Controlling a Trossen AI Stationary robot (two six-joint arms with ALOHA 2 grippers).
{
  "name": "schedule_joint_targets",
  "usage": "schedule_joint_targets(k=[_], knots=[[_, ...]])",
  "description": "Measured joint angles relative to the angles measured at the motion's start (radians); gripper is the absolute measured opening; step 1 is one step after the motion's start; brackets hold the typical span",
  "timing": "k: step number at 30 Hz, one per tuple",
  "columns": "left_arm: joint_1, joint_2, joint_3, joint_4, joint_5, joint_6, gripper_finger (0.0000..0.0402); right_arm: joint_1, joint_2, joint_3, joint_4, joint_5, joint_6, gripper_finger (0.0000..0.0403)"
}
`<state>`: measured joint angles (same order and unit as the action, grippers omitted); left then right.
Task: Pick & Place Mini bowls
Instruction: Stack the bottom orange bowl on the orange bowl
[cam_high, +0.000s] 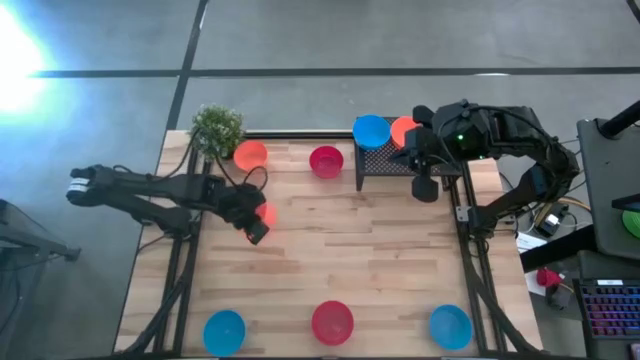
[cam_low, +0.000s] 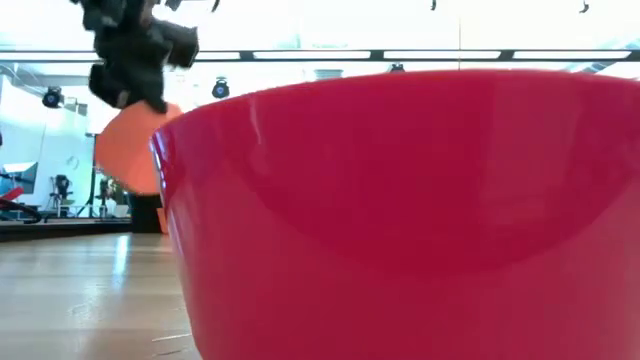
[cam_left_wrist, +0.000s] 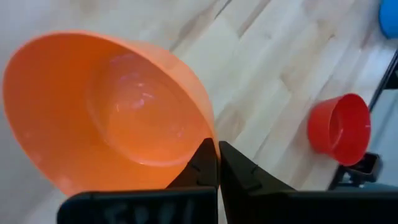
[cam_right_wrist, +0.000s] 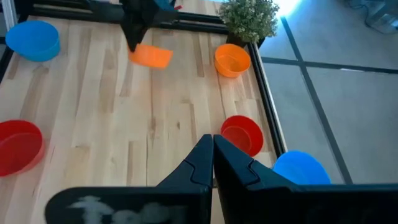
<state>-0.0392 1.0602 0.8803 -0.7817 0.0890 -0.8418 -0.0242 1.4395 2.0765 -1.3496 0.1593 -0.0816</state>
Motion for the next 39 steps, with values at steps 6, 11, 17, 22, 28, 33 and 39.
schedule_joint_targets(k=[6, 11, 17, 22, 28, 33, 39], knots=[[-0.029, 0.093, 0.155, -0.112, -0.090, 0.279, 0.0001, 0.000, 0.000, -0.060, 0.020, 0.000, -0.001, 0.0008], [-0.054, 0.229, 0.288, -0.219, -0.194, 0.549, 0.0001, 0.000, 0.000, -0.105, 0.123, 0.000, -0.005, 0.0008], [-0.078, 0.355, 0.455, -0.318, -0.369, 0.785, 0.0001, 0.000, -0.002, -0.208, 0.249, 0.000, -0.007, 0.0008], [-0.089, 0.412, 0.558, -0.386, -0.542, 0.949, 0.0001, 0.000, -0.025, -0.352, 0.415, -0.001, -0.020, 0.0008], [-0.089, 0.438, 0.598, -0.401, -0.621, 1.084, 0.0000, 0.000, -0.085, -0.558, 0.713, -0.002, -0.023, 0.0008], [-0.089, 0.445, 0.592, -0.403, -0.624, 1.165, 0.0000, 0.000, -0.119, -0.679, 0.837, -0.001, 0.013, 0.0008], [-0.093, 0.475, 0.591, -0.400, -0.682, 1.307, 0.0000, -0.003, -0.099, -0.732, 0.931, 0.000, 0.134, 0.0009]])
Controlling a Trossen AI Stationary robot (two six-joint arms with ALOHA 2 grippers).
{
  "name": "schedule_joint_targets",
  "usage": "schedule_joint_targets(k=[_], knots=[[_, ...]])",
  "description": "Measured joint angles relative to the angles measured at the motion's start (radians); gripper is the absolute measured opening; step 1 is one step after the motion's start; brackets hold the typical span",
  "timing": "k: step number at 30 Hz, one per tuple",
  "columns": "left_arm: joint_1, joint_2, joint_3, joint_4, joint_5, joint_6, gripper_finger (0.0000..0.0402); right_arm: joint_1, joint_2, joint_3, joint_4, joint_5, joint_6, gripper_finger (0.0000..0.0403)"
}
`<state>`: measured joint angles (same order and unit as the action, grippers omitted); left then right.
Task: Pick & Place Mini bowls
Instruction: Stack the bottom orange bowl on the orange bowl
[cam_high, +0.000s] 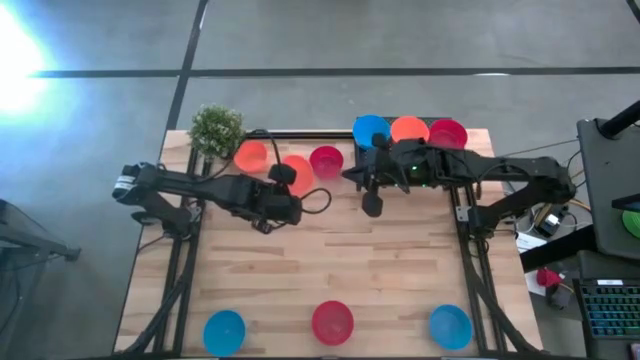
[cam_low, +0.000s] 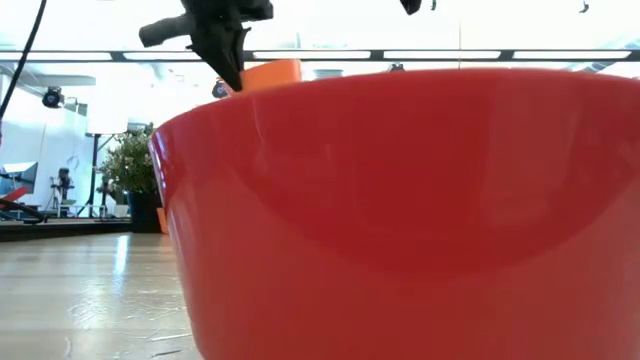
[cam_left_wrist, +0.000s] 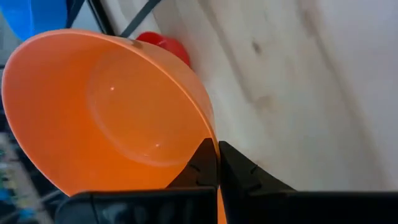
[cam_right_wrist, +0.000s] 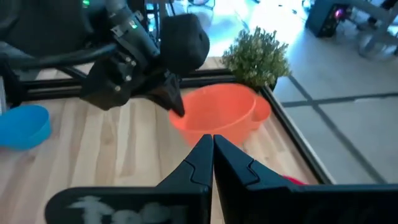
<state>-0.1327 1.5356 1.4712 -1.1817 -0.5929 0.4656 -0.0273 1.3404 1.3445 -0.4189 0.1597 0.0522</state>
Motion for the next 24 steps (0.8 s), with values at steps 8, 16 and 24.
schedule_joint_targets(k=[8, 16, 24], knots=[[-0.003, 0.056, 0.000, 0.000, -0.120, 0.132, 0.0000, 0.001, 0.066, -0.018, 0.037, 0.000, 0.057, 0.0020], [-0.021, 0.062, -0.001, 0.000, -0.199, 0.216, 0.0000, 0.003, 0.103, -0.013, 0.037, 0.063, 0.038, 0.0088], [-0.028, 0.062, -0.001, 0.000, -0.335, 0.309, 0.0000, -0.012, 0.131, -0.008, 0.075, 0.185, 0.136, 0.0134]])
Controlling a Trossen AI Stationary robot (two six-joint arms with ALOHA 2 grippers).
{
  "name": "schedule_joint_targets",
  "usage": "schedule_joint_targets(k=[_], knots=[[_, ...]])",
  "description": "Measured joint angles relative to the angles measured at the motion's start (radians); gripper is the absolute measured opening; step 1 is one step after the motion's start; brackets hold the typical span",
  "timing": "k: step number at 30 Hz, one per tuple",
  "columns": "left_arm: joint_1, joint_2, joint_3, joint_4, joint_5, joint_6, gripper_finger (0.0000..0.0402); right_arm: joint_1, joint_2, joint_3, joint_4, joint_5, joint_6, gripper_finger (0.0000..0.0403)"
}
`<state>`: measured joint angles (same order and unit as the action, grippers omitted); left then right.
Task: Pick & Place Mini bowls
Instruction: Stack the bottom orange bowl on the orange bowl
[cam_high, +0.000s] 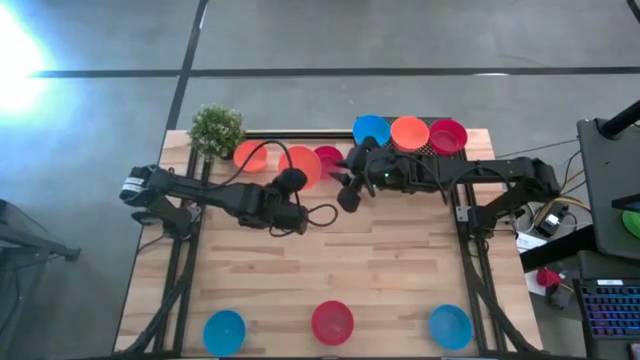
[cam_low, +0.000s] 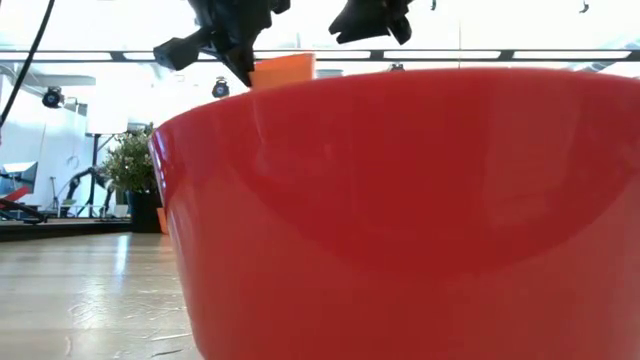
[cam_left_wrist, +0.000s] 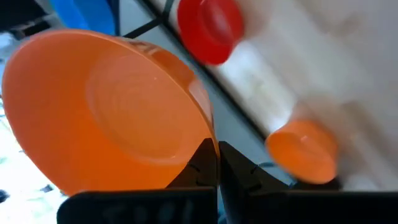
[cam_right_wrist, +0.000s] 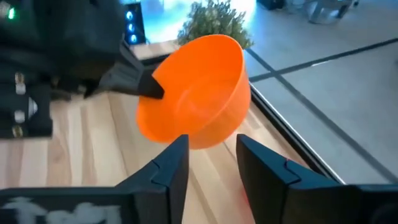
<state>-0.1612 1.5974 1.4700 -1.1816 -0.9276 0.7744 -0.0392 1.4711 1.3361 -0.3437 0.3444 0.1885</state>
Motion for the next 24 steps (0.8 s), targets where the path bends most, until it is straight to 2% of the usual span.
schedule_joint_targets(k=[3, 24], knots=[[0.000, 0.000, 0.000, 0.000, -0.042, 0.037, 0.0000, -0.007, 0.015, 0.000, 0.035, -0.004, 0.018, 0.0140], [-0.026, 0.000, -0.002, 0.003, -0.069, 0.066, 0.0000, -0.070, 0.090, 0.001, 0.112, -0.035, 0.068, 0.0146]])
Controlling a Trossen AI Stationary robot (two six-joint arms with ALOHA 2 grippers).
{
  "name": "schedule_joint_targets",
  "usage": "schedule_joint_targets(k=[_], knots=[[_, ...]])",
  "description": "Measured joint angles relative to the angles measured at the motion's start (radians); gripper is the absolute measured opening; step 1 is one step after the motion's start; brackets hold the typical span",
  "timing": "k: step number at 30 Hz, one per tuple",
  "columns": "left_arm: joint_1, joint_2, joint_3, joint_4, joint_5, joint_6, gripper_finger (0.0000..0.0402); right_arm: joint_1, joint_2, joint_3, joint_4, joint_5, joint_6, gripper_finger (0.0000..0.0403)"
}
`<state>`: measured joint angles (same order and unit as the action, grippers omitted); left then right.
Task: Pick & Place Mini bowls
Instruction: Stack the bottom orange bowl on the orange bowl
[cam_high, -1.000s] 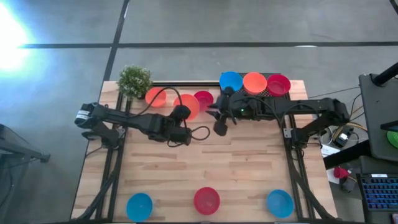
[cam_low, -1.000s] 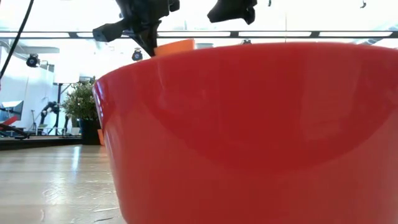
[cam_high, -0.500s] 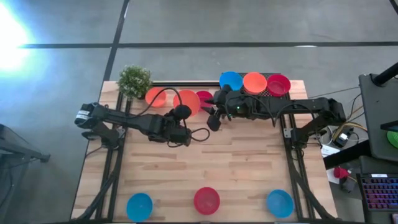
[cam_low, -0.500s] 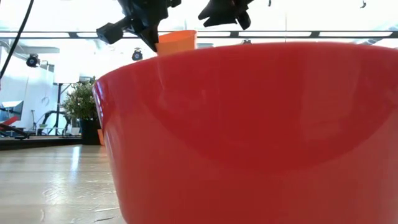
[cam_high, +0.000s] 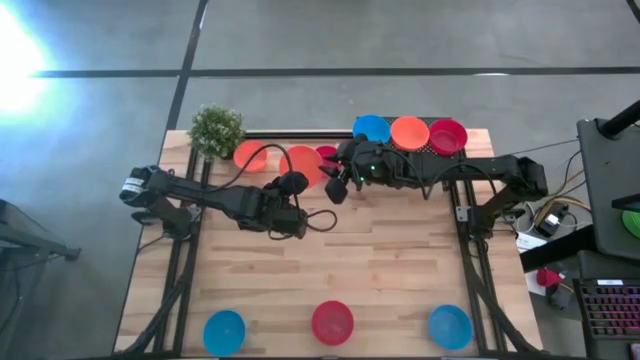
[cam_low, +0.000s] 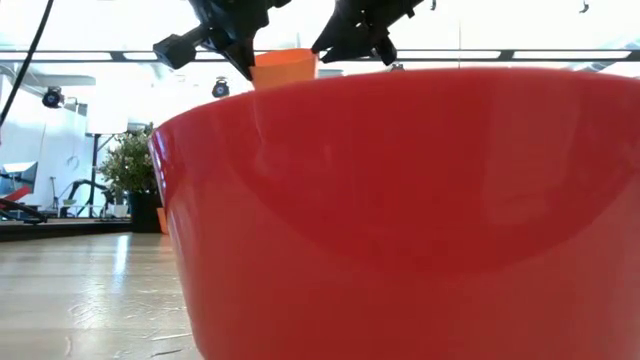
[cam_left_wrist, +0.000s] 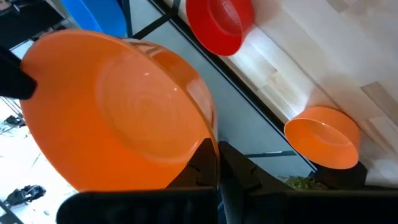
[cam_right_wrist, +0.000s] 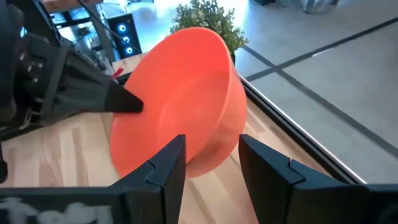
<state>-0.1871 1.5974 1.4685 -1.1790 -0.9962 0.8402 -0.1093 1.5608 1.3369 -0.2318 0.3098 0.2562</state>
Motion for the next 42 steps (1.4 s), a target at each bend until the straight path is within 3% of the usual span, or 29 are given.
schedule_joint_targets(k=[16, 20, 27, 35, 42], knots=[[-0.009, 0.000, 0.000, 0.059, 0.001, 0.001, 0.0000, -0.022, 0.038, 0.001, 0.041, 0.006, 0.033, 0.0136], [-0.010, 0.000, 0.000, 0.062, 0.000, -0.002, 0.0000, -0.023, 0.035, 0.001, 0.045, 0.007, 0.035, 0.0113], [-0.011, 0.000, 0.000, 0.077, 0.000, -0.003, 0.0000, -0.025, 0.036, 0.001, 0.049, 0.018, 0.036, 0.0019], [-0.010, 0.000, 0.000, 0.082, 0.017, -0.042, 0.0007, -0.025, 0.038, 0.000, 0.047, 0.017, 0.042, 0.0010], [-0.009, 0.000, 0.003, 0.116, 0.049, -0.082, 0.0042, -0.024, 0.039, -0.001, 0.044, 0.009, 0.036, 0.0009]])
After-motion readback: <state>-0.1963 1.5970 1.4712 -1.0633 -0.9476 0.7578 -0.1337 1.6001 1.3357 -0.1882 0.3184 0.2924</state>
